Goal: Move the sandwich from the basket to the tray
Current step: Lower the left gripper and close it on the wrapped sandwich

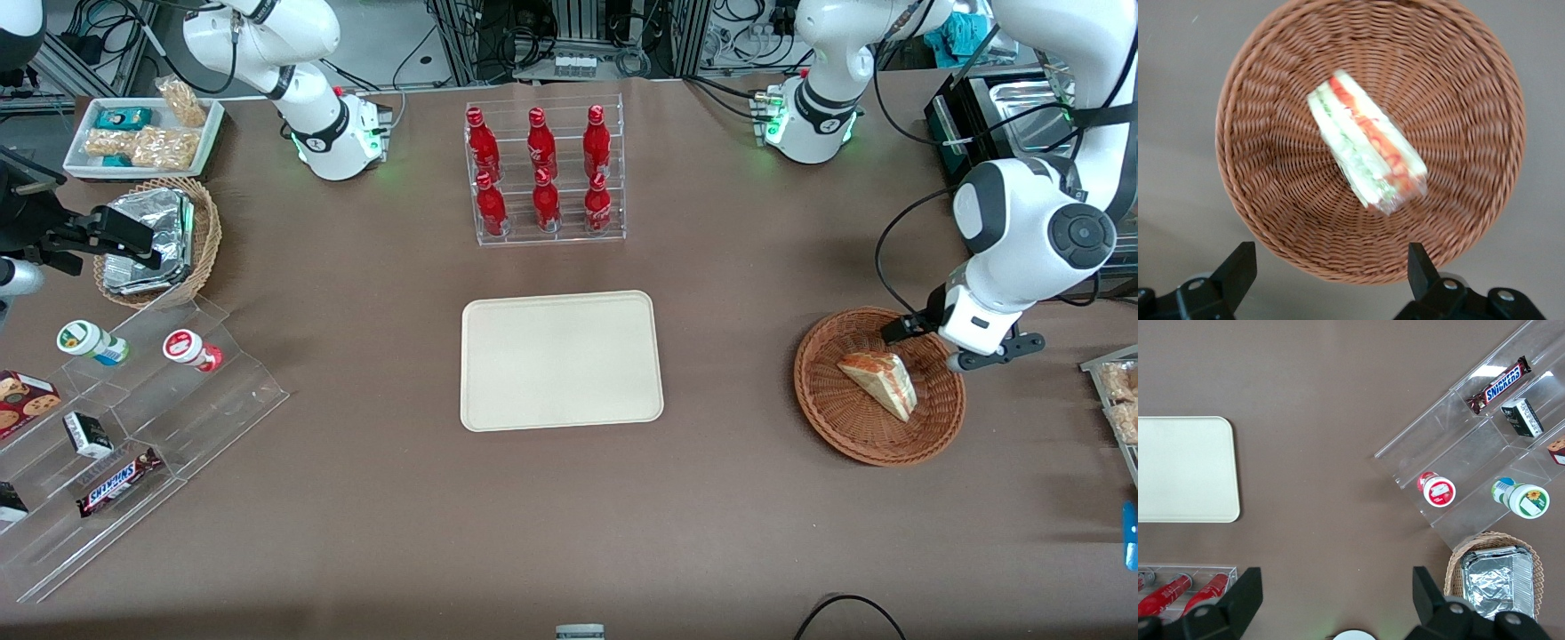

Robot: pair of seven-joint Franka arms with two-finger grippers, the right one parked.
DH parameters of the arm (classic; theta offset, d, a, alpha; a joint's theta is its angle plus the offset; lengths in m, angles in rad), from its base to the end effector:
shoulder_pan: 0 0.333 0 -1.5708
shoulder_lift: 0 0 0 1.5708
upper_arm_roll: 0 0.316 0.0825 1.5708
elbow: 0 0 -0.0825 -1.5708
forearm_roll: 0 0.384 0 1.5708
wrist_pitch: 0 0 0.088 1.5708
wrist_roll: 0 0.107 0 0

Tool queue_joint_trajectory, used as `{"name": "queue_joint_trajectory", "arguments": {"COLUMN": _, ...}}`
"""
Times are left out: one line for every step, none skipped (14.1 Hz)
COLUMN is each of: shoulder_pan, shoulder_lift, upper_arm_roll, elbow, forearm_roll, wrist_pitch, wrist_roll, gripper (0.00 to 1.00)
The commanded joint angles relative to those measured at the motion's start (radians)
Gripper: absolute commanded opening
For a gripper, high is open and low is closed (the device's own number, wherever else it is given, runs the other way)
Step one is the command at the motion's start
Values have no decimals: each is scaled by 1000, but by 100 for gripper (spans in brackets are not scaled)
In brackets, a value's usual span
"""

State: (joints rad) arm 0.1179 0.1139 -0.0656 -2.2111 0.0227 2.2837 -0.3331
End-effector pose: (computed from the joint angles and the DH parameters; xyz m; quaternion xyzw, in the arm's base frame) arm 0.5370 0.0288 0.3244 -0.9827 -0.1841 0.0196 0.0075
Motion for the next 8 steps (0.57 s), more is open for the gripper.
{"name": "queue_joint_trajectory", "arguments": {"shoulder_pan": -6, "shoulder_lift": 33, "upper_arm_roll": -8, "elbow": 22, "forearm_roll": -1, "wrist_pitch": 31, "wrist_roll": -278, "gripper": 100}}
{"name": "queue_joint_trajectory", "arguments": {"shoulder_pan": -9, "shoulder_lift": 53, "upper_arm_roll": -10, "elbow": 46, "forearm_roll": -1, "wrist_pitch": 33, "wrist_roll": -408, "gripper": 100}}
{"name": "queue_joint_trajectory", "arguments": {"shoulder_pan": -10, "shoulder_lift": 67, "upper_arm_roll": -11, "elbow": 65, "forearm_roll": 2, "wrist_pitch": 33, "wrist_roll": -502, "gripper": 100}}
{"name": "queue_joint_trajectory", "arguments": {"shoulder_pan": -18, "shoulder_lift": 81, "upper_arm_roll": -13, "elbow": 83, "forearm_roll": 2, "wrist_pitch": 33, "wrist_roll": -559, "gripper": 100}}
{"name": "queue_joint_trajectory", "arguments": {"shoulder_pan": -24, "shoulder_lift": 96, "upper_arm_roll": -13, "elbow": 99, "forearm_roll": 0, "wrist_pitch": 31, "wrist_roll": -601, "gripper": 100}}
{"name": "queue_joint_trajectory", "arguments": {"shoulder_pan": -24, "shoulder_lift": 108, "upper_arm_roll": -11, "elbow": 112, "forearm_roll": 0, "wrist_pitch": 31, "wrist_roll": -647, "gripper": 100}}
{"name": "queue_joint_trajectory", "arguments": {"shoulder_pan": -26, "shoulder_lift": 125, "upper_arm_roll": -13, "elbow": 131, "forearm_roll": 0, "wrist_pitch": 31, "wrist_roll": -691, "gripper": 100}}
{"name": "queue_joint_trajectory", "arguments": {"shoulder_pan": -26, "shoulder_lift": 138, "upper_arm_roll": -13, "elbow": 149, "forearm_roll": 2, "wrist_pitch": 31, "wrist_roll": -720, "gripper": 100}}
